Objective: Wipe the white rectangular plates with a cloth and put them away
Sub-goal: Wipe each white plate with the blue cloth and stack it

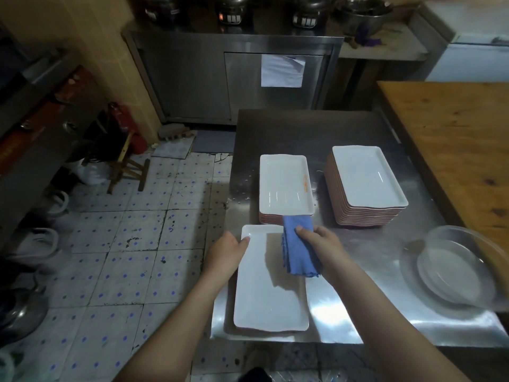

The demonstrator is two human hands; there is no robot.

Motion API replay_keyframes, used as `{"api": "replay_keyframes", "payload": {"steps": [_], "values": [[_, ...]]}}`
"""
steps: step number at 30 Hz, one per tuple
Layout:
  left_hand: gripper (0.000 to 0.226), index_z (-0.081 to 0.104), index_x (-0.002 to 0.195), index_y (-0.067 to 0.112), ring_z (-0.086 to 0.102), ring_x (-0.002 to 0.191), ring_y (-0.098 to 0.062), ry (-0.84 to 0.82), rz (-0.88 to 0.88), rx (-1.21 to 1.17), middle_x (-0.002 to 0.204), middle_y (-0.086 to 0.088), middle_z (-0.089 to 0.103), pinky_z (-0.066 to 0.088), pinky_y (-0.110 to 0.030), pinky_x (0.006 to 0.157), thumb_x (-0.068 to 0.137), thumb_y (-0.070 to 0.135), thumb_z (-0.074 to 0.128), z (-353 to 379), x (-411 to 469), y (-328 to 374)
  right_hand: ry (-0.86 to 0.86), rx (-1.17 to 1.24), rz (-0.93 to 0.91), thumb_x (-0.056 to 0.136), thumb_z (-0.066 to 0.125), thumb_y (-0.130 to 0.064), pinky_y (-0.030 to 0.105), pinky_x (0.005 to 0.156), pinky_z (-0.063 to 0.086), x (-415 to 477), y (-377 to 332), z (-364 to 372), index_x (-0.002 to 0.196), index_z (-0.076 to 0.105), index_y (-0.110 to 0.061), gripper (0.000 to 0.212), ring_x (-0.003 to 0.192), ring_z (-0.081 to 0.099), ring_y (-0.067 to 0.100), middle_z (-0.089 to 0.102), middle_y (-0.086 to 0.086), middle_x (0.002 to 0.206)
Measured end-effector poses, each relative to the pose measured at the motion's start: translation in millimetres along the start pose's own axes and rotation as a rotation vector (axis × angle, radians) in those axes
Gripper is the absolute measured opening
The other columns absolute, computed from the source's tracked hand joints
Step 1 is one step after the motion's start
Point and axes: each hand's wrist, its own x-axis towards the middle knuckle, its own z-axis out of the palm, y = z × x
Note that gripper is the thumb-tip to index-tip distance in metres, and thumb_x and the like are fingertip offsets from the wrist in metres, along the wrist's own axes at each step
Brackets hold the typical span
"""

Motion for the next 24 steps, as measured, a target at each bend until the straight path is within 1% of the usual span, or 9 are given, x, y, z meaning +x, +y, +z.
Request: {"api": "replay_keyframes", "payload": {"steps": [1,4,7,9,12,15,19,22,24], "values": [[0.036,0.042,0.07,0.018,0.047,0.061,-0.013,0.013,0.019,-0.011,0.068,0.003,0.052,0.031,-0.026,0.052,0.091,0.047,0.047,-2,11,8,0.006,0.012,-0.006,0.085,0.069,-0.022,0.022,0.047,0.05,4,-4,0,0.087,0.061,-0.011,0.014,0.058,0.068,0.014,0.07,0.004,0.072],[0.036,0.049,0.078,0.017,0.048,0.064,-0.013,0.025,0.058,-0.08,0.071,0.003,0.053,0.029,-0.025,0.051,0.094,0.048,0.041,-3,51,35,0.034,0.044,-0.028,0.084,0.071,-0.022,0.028,0.054,0.052,21,-20,2,0.09,0.061,-0.012,0.015,0.068,0.067,0.02,0.07,0.008,0.081],[0.035,0.049,0.082,0.014,0.045,0.061,-0.011,0.037,0.047,-0.129,0.071,0.002,0.051,0.026,-0.025,0.05,0.094,0.046,0.043,5,91,63,0.06,0.059,-0.058,0.085,0.07,-0.02,0.031,0.059,0.053,41,-35,4,0.09,0.059,-0.014,0.013,0.074,0.066,0.022,0.068,0.008,0.087],[0.033,0.048,0.086,0.012,0.044,0.061,-0.013,0.035,0.027,-0.137,0.078,-0.002,0.052,0.027,-0.025,0.05,0.092,0.045,0.047,13,113,77,0.076,0.065,-0.07,0.085,0.069,-0.018,0.03,0.06,0.053,53,-41,5,0.089,0.058,-0.014,0.012,0.074,0.066,0.021,0.068,0.008,0.088],[0.04,0.049,0.106,0.007,0.053,0.08,-0.022,-0.006,-0.007,-0.121,0.1,-0.008,0.055,0.035,-0.027,0.06,0.09,0.043,0.053,25,135,87,0.122,0.04,-0.064,0.085,0.069,-0.019,0.032,0.064,0.054,69,-44,5,0.091,0.058,-0.011,0.015,0.074,0.065,0.021,0.067,0.007,0.086],[0.036,0.051,0.108,0.006,0.055,0.093,-0.027,-0.023,0.014,-0.056,0.112,-0.011,0.054,0.04,-0.03,0.07,0.089,0.035,0.057,35,147,90,0.173,0.004,-0.045,0.085,0.069,-0.021,0.039,0.073,0.053,81,-46,-1,0.088,0.058,-0.011,0.016,0.077,0.064,0.025,0.067,0.009,0.086],[0.017,0.053,0.092,0.009,0.048,0.078,-0.021,0.032,0.076,0.027,0.1,-0.008,0.057,0.036,-0.028,0.066,0.091,0.026,0.057,33,153,89,0.214,0.013,-0.025,0.086,0.068,-0.022,0.034,0.066,0.053,88,-48,-12,0.086,0.059,-0.013,0.013,0.076,0.065,0.024,0.067,0.007,0.084],[0.015,0.05,0.083,0.01,0.048,0.069,-0.019,0.061,0.084,0.017,0.081,-0.004,0.055,0.031,-0.026,0.054,0.093,0.022,0.052,29,155,88,0.25,0.018,-0.001,0.086,0.068,-0.023,0.035,0.067,0.053,90,-51,-21,0.084,0.058,-0.014,0.013,0.076,0.064,0.024,0.067,0.007,0.082],[0.014,0.047,0.082,0.011,0.045,0.064,-0.017,0.081,0.076,-0.041,0.073,0.001,0.049,0.026,-0.025,0.048,0.094,0.019,0.049,25,157,88,0.26,0.019,0.008,0.086,0.068,-0.024,0.034,0.064,0.052,90,-54,-26,0.086,0.058,-0.015,0.013,0.076,0.064,0.024,0.067,0.007,0.082]]}}
